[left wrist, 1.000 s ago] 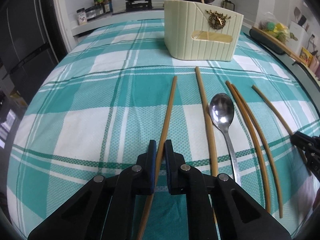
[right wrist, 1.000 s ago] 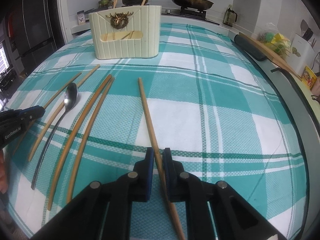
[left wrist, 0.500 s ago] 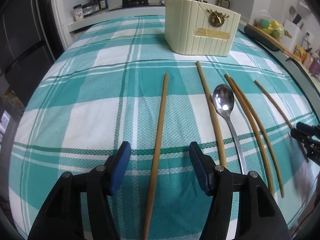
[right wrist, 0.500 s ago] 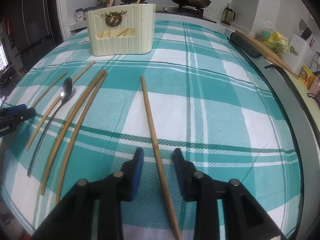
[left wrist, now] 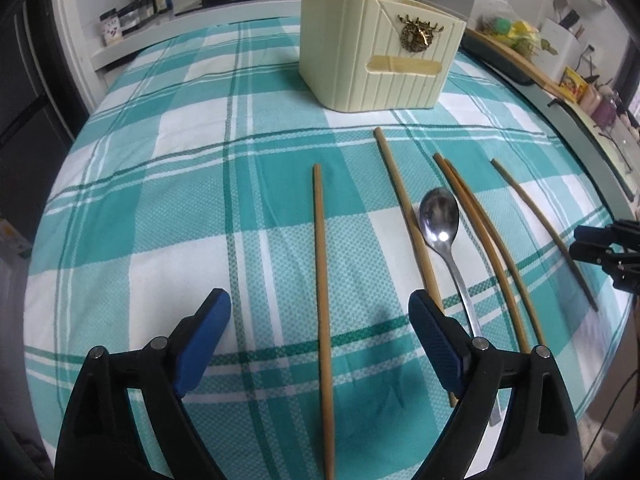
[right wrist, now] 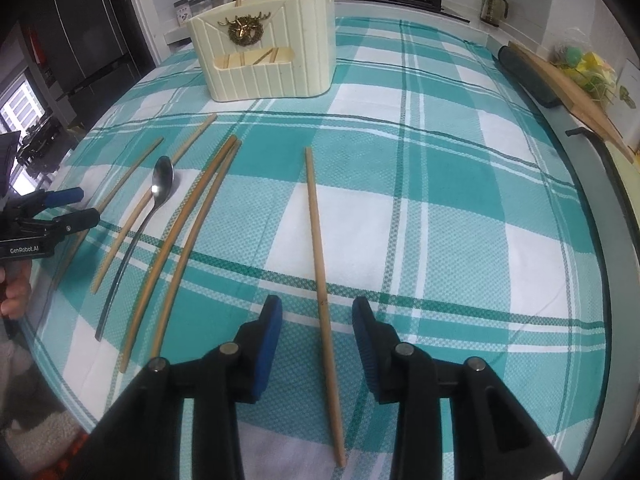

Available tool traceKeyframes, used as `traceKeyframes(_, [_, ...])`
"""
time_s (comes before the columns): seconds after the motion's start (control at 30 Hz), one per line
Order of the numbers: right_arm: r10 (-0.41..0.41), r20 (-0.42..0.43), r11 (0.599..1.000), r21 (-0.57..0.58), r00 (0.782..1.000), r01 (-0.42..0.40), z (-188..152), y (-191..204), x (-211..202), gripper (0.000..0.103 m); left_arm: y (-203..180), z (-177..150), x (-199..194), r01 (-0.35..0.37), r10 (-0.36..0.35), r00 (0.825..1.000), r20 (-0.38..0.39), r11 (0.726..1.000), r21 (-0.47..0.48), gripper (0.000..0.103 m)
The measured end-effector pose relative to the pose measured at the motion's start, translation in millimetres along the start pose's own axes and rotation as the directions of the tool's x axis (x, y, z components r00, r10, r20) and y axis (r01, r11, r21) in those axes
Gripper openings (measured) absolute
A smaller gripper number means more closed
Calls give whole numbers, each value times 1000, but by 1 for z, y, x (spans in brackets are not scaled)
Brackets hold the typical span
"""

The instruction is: Organize utensils

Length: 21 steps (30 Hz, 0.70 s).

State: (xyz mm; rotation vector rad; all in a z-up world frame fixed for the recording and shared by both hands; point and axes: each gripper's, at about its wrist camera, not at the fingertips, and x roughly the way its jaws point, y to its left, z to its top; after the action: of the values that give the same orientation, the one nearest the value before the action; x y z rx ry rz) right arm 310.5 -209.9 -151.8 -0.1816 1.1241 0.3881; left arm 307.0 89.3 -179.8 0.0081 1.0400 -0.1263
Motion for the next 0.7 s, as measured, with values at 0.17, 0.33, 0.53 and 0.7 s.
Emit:
traceKeyframes(0.17, [-33, -53, 999, -44, 998, 31, 24, 1, 18, 37, -1, 20, 11, -23, 24, 999, -22, 999, 36, 89])
traceKeyframes(0.33, [-12, -100, 999, -39, 995, 8, 44, 2, 43, 37, -9, 37, 32, -51, 58, 995, -80, 995, 90, 79])
traceKeyframes(0.53, [-29, -116, 996, -82, 993, 19, 69, 13, 61, 37, -6, 54, 52, -31, 42, 989, -141, 996, 80, 56])
traceKeyframes(0.7, [-40, -120, 998, -58, 992, 34, 94, 14, 75, 34, -17, 68, 59, -8, 26, 988, -153, 993, 117, 15])
